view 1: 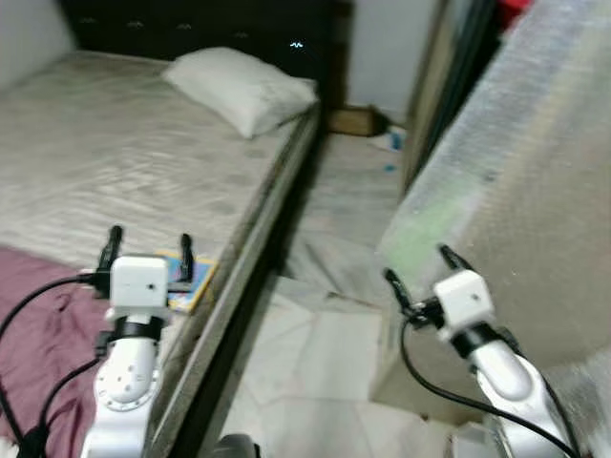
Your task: Clean up the room
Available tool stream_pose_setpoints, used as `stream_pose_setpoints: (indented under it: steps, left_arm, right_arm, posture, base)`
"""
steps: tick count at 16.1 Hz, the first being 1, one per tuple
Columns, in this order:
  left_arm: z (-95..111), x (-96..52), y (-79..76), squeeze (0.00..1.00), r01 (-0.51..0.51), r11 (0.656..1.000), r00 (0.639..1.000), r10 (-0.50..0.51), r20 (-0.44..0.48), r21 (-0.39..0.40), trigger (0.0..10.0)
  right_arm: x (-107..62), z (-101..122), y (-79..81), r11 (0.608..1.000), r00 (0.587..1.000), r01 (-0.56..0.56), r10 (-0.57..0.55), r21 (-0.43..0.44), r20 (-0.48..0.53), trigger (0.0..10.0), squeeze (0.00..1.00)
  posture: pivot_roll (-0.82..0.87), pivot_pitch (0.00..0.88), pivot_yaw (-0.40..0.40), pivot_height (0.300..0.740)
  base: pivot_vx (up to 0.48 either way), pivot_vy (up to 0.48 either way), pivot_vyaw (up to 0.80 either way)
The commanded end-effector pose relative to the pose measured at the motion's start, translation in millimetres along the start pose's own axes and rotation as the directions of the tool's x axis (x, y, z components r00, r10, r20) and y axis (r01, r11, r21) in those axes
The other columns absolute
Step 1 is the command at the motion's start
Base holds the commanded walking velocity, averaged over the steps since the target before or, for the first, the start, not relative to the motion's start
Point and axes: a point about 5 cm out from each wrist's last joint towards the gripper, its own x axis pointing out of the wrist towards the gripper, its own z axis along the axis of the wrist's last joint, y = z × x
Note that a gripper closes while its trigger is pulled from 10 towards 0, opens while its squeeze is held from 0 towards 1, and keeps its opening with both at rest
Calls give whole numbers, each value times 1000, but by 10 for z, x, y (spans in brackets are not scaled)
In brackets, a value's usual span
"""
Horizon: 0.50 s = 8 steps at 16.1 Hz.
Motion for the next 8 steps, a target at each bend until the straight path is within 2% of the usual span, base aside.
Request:
stream_pose_setpoints:
  steps: [1,5,8]
  left_arm:
    - [2,12,-24,0,11,1000,1000,-11,3,1,10000]
    - [4,18,-33,0,13,1000,1000,-13,5,-1,10000]
    - [15,50,-34,0,8,1000,1000,-8,13,-2,10000]
  right_arm:
    - [-15,-36,-22,1000,1000,-3,3,4,-12,10000,0]
    - [34,-48,-9,1000,1000,-14,14,7,6,10000,0]
    - [179,38,17,1000,999,-12,12,15,44,10000,0]
  posture:
    - [-30,0,-9,740]
    - [-30,0,-9,740]
    - [-31,0,-4,740]
  base:
    - [0,0,800]
    - [0,0,800]
    - [0,0,800]
